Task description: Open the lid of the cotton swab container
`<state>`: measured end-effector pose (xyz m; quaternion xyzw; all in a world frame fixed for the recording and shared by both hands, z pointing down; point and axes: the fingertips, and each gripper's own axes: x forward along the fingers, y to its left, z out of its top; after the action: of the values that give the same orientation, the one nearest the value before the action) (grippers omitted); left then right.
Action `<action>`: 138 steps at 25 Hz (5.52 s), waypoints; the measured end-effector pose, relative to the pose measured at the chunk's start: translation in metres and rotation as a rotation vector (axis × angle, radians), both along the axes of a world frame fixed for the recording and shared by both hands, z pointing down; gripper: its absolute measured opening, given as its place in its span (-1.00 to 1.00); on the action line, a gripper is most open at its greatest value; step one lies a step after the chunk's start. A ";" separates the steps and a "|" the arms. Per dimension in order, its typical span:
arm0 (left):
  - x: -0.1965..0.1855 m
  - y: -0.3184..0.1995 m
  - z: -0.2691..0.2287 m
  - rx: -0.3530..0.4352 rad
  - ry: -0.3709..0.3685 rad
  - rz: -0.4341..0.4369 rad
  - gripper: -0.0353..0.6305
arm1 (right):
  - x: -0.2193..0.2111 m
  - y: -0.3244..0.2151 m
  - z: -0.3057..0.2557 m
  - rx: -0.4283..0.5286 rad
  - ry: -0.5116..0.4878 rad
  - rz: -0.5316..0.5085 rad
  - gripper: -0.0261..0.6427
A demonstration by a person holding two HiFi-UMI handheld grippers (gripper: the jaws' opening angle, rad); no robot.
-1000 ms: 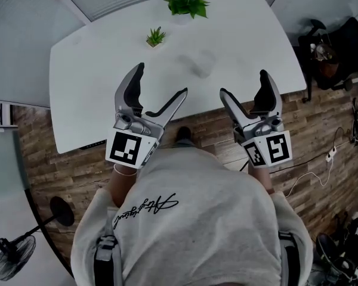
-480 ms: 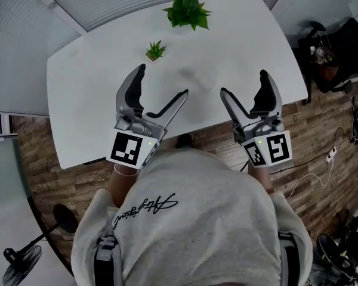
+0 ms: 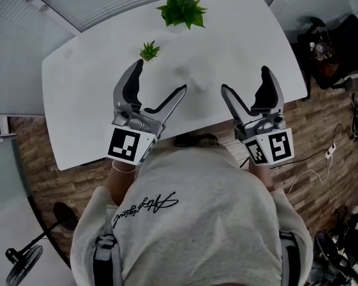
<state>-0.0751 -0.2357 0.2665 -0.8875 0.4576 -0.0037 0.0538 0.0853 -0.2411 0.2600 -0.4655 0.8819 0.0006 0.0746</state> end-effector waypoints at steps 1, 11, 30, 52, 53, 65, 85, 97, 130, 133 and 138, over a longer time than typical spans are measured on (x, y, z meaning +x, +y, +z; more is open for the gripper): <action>0.002 -0.001 0.000 0.001 -0.004 -0.009 0.35 | 0.003 -0.002 0.001 -0.001 -0.002 -0.006 0.45; 0.026 -0.002 0.009 -0.040 -0.011 -0.113 0.35 | 0.019 -0.023 -0.001 -0.013 0.006 -0.123 0.44; 0.072 -0.004 0.118 -0.325 -0.002 -0.232 0.35 | 0.025 -0.026 0.040 -0.115 0.023 -0.295 0.44; 0.095 -0.034 0.198 -0.527 -0.050 -0.435 0.26 | 0.034 -0.017 0.060 -0.149 0.043 -0.402 0.44; 0.096 -0.036 0.200 -0.530 -0.054 -0.445 0.24 | 0.036 -0.018 0.060 -0.147 0.043 -0.401 0.44; 0.091 -0.051 0.211 -0.558 -0.083 -0.500 0.09 | 0.047 -0.022 0.055 -0.134 0.039 -0.394 0.44; 0.080 -0.041 0.211 -0.538 -0.080 -0.498 0.02 | 0.037 -0.019 0.058 -0.149 0.028 -0.407 0.43; 0.076 -0.029 0.209 -0.511 -0.080 -0.417 -0.26 | 0.030 -0.015 0.058 -0.151 0.031 -0.410 0.42; 0.033 -0.007 0.098 -0.321 -0.011 0.004 -0.34 | -0.035 -0.011 0.018 -0.029 0.098 -0.487 0.29; 0.034 -0.002 0.081 -0.297 -0.033 0.078 -0.34 | -0.048 -0.003 0.013 -0.008 0.113 -0.566 0.18; 0.034 0.007 0.059 -0.279 -0.052 0.184 -0.34 | -0.061 -0.003 0.009 0.032 0.175 -0.578 0.11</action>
<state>-0.0410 -0.2290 0.3257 -0.9241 0.3680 -0.0851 -0.0581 0.0240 -0.2442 0.2691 -0.1922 0.9808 0.0332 0.0026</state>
